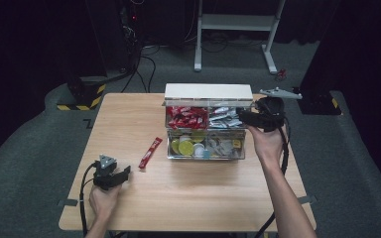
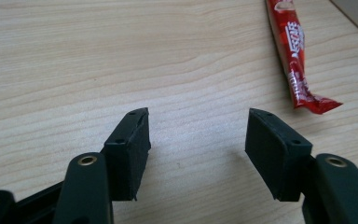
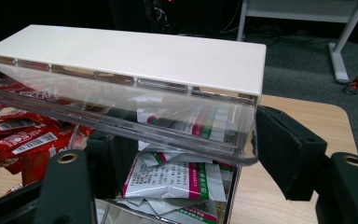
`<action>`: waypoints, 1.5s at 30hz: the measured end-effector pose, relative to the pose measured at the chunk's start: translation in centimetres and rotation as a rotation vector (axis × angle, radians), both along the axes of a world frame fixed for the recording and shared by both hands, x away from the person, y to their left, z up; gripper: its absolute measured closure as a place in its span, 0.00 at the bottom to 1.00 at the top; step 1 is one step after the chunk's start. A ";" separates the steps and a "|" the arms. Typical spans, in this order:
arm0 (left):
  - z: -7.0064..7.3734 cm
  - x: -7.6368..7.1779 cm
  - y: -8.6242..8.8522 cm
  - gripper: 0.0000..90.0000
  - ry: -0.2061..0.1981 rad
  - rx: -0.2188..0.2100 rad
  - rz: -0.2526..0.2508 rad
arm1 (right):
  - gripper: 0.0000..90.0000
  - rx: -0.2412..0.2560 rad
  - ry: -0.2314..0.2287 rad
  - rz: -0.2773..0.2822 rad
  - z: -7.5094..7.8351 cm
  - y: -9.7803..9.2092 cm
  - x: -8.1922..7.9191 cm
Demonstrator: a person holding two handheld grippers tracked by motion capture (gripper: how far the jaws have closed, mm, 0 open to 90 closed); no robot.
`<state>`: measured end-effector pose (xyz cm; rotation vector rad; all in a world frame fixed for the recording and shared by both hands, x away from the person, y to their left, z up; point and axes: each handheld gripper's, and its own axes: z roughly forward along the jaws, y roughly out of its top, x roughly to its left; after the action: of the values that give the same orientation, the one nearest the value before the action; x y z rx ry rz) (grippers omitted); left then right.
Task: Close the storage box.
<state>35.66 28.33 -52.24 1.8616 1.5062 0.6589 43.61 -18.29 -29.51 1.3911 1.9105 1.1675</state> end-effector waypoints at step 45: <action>-0.6 -0.2 -0.2 0.31 -0.003 0.015 0.004 | 0.32 -0.009 0.002 0.031 -1.2 0.0 -1.1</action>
<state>35.48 28.09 -52.83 1.8681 1.5078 0.6764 42.53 -18.32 -30.72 1.3636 1.9429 1.1707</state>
